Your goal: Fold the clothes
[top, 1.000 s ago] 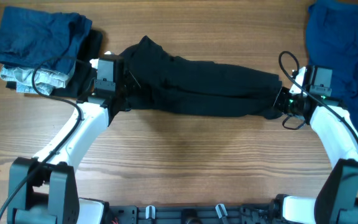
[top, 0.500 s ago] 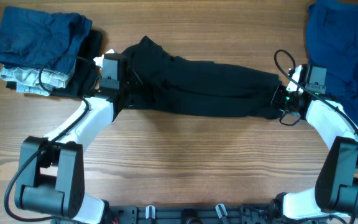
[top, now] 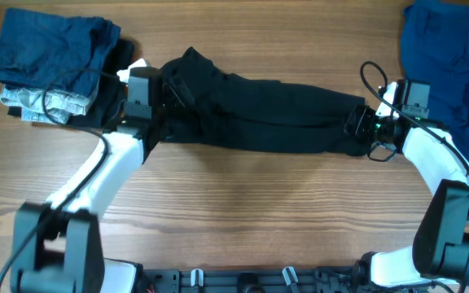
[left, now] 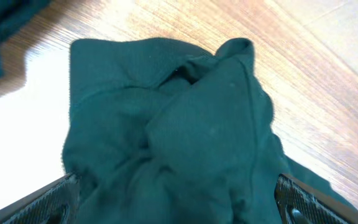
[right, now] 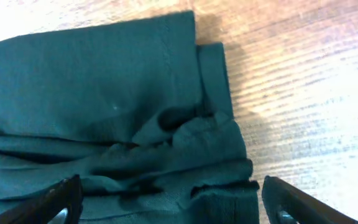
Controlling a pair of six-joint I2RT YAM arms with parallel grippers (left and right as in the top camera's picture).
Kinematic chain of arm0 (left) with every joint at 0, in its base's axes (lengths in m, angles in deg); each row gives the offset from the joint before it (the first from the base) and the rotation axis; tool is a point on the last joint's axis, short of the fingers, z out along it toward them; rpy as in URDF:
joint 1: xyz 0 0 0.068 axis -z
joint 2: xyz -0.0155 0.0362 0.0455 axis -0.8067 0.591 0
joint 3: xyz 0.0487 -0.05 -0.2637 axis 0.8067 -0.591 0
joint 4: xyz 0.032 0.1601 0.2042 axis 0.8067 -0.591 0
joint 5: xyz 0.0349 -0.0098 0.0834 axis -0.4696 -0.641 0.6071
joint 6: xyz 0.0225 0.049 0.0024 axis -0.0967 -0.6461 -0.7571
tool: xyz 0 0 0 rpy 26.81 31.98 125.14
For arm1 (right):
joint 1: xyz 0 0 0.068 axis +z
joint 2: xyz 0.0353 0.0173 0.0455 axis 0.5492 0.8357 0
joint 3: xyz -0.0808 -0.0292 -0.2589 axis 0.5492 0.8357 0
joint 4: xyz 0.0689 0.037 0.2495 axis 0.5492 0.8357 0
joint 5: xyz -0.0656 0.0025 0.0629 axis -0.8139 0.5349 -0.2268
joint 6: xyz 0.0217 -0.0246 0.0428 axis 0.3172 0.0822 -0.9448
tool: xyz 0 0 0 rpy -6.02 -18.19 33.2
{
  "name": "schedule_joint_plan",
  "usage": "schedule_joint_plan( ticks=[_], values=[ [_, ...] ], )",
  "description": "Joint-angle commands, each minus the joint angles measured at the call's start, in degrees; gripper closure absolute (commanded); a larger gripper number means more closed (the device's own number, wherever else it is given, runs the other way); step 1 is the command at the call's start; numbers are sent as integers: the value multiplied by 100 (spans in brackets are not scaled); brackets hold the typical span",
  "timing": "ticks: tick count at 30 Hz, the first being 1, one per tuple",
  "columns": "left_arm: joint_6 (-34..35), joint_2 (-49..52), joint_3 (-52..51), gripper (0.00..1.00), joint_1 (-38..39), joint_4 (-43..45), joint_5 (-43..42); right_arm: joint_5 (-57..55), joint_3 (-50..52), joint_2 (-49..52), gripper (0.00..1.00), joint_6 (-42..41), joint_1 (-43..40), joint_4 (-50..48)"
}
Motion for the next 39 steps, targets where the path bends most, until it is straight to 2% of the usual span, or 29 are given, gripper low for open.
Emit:
schedule_joint_plan(
  ticks=[1, 6, 10, 13, 14, 17, 18, 19, 25, 29, 32, 36, 39],
  values=[
    [-293, -555, 55, 0, 15, -289, -20, 179, -118, 166, 7, 455, -9, -57],
    [-420, -1060, 55, 0, 15, -756, -26, 278, -116, 592, 7, 599, -9, -37],
    [-684, -1143, 55, 0, 15, -804, -26, 273, -107, 787, 7, 737, -11, -197],
    [-717, -1137, 55, 0, 13, -874, -4, 319, -66, 951, 17, 734, -9, -481],
    [-717, -1137, 55, 0, 9, -896, 13, 400, -63, 1029, 24, 726, -9, -533],
    [-717, -1137, 55, 0, 9, -935, 42, 588, -63, 1191, 54, 719, -9, -540],
    [-717, -1137, 55, 0, 9, -933, 44, 686, -61, 1202, 83, 719, -9, -514],
    [-717, -1137, 55, 0, 9, -933, 70, 748, -63, 1200, 96, 704, -15, -487],
    [-717, -1137, 55, 0, 9, -933, 125, 1021, -229, 820, 96, 699, -555, 153],
    [-717, -1137, 55, 0, 9, -931, 125, 1180, -739, 619, 96, 1023, -1169, 907],
    [-717, -1137, 55, 0, 9, -933, 125, 1237, -1060, 610, 96, 1021, -1513, 981],
    [-717, -1137, 55, 0, 9, -1010, 125, 1322, -1523, 610, 96, 1115, -1534, 1333],
    [-719, -1137, 55, 0, 9, -1054, 125, 1622, -1770, 610, 96, 1200, -1213, 1679]
  ],
)
